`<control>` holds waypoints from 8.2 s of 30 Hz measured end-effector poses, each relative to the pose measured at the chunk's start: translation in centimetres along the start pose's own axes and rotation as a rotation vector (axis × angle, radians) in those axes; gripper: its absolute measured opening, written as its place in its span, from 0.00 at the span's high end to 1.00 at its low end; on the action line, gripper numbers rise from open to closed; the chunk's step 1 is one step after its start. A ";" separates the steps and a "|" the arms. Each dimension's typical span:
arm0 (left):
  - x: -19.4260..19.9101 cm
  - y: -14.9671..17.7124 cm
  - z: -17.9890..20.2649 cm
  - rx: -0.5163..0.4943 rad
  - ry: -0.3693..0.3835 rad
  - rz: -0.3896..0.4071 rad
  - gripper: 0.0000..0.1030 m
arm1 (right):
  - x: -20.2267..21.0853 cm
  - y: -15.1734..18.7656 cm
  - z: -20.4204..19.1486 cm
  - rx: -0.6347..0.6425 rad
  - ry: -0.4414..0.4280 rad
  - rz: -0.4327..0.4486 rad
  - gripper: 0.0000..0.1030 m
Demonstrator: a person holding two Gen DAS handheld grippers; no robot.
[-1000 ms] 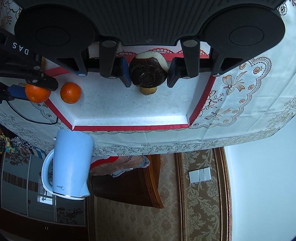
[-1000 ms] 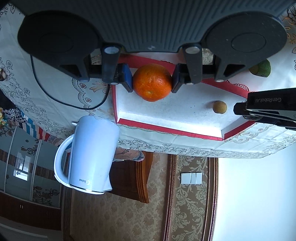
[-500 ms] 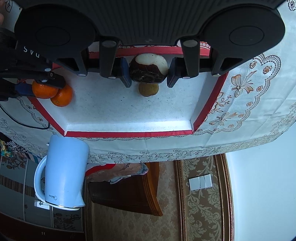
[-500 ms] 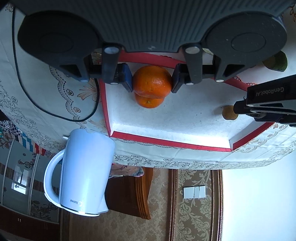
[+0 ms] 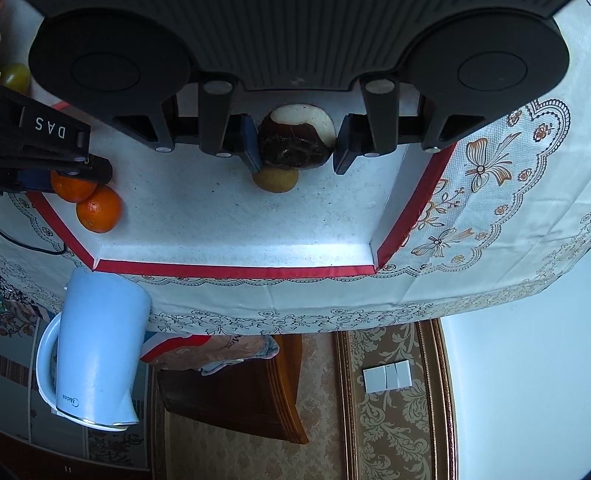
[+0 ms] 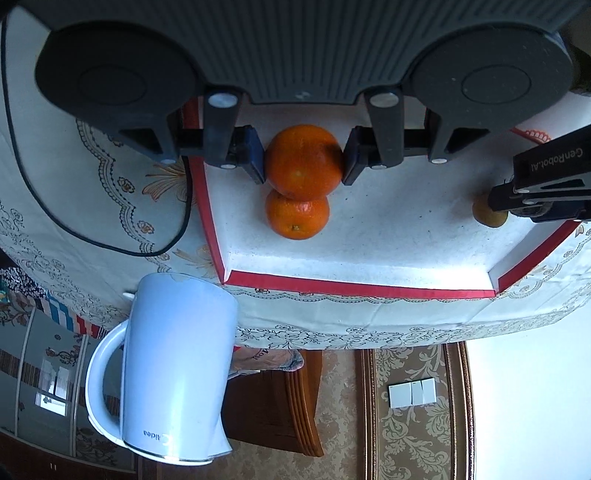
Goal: Organize fruits
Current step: 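Carry the tangerine and chocolate bun over the red tray with both grippers, then open the right gripper to drop the tangerine while the left releases the chocolate bun, then withdraw both tools from the tray toward the remaining items, then grasp the dark wooden cylinder with the right gripper while the left grasps the green cube, then carry the dark cylinder and green cube over the red tray with both grippers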
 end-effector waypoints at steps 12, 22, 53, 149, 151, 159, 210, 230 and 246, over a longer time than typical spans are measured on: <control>-1.9 -1.3 -1.3 0.105 -0.008 -0.040 0.60 | -1.8 -0.9 0.1 0.003 0.044 0.009 0.60; -1.6 -0.9 -0.6 0.049 -0.014 -0.037 0.58 | -1.3 -0.7 0.0 0.002 0.039 0.025 0.45; 1.8 0.4 -2.2 0.066 0.020 0.039 0.55 | 0.6 -0.3 -1.0 0.041 0.064 0.091 0.19; 6.8 6.1 -6.0 0.066 -0.006 -0.021 0.35 | 12.2 7.7 -5.2 0.175 -0.153 0.119 0.21; 6.8 6.1 -6.0 0.066 -0.006 -0.020 0.35 | 11.9 7.5 -4.5 0.193 -0.090 0.108 0.21; 6.8 6.1 -5.8 0.051 -0.015 -0.020 0.35 | 10.2 6.3 -5.0 0.254 -0.072 0.091 0.21; 7.6 6.2 -5.7 0.048 0.039 0.017 0.73 | 8.9 5.5 -5.0 0.181 -0.054 0.118 0.71; 9.2 5.0 -4.6 0.053 0.101 0.064 0.73 | 10.0 5.4 -4.0 0.131 -0.029 0.178 0.71; 9.7 3.8 -4.2 0.028 0.150 0.055 0.73 | 10.9 4.1 -1.9 0.107 -0.028 0.201 0.71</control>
Point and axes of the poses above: each gripper's, at about its wrist camera, not at the fingertips, and x roughly against the way its jaws point, z to its right, y to its underside, the point moved 3 cm from there along -x, roughly the way its jaws point, and after that the axes turned 13 degrees about x, right-handed, at the moved point
